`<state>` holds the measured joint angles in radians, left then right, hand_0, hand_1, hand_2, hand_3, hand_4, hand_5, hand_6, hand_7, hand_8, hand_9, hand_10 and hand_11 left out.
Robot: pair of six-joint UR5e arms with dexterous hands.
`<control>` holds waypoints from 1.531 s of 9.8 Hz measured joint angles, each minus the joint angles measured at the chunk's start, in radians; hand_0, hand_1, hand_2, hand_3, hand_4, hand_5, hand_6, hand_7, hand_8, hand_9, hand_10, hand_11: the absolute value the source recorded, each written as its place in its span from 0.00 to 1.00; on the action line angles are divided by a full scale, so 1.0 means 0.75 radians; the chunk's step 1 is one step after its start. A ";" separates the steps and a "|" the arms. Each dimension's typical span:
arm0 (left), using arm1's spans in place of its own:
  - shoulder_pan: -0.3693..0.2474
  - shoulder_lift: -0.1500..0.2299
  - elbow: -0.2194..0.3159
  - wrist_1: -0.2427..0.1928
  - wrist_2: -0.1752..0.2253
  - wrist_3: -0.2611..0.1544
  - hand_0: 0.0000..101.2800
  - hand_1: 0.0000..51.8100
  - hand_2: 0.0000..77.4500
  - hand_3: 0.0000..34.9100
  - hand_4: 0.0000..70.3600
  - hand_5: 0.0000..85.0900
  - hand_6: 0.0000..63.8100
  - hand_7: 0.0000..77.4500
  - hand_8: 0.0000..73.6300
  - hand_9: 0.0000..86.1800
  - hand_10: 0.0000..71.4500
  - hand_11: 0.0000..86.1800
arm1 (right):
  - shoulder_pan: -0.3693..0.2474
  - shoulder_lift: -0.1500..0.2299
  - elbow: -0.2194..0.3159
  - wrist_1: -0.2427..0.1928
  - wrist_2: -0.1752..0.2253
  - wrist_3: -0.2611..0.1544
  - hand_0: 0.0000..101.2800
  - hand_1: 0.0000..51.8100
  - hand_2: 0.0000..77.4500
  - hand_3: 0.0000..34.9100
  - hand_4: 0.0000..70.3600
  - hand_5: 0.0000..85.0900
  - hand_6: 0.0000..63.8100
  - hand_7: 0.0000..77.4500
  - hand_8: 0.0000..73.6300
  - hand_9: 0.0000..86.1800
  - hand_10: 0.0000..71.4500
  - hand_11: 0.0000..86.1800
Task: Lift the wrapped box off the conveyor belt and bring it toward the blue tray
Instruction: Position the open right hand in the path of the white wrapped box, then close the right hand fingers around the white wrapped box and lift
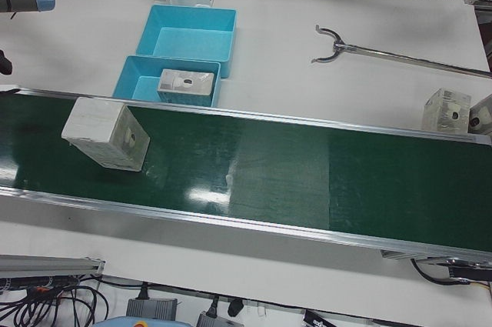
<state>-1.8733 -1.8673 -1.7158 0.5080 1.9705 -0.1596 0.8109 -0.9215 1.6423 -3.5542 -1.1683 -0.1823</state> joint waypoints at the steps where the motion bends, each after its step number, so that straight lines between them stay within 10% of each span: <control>1: 0.000 0.000 0.000 0.000 0.000 0.000 0.00 0.00 0.01 0.00 0.00 0.01 0.00 0.00 0.01 0.01 0.01 0.01 | 0.001 -0.001 0.003 0.000 0.000 0.003 0.48 0.27 0.13 0.24 0.09 0.33 0.09 0.04 0.01 0.02 0.00 0.02; 15: 0.000 0.000 0.000 0.000 0.000 0.000 0.00 0.00 0.01 0.00 0.00 0.01 0.00 0.01 0.01 0.01 0.01 0.01 | 0.017 -0.011 0.043 -0.001 -0.009 0.009 0.48 0.27 0.12 0.24 0.02 0.33 0.09 0.04 0.01 0.01 0.00 0.02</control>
<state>-1.8733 -1.8673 -1.7158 0.5080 1.9705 -0.1595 0.8235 -0.9294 1.6745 -3.5547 -1.1751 -0.1758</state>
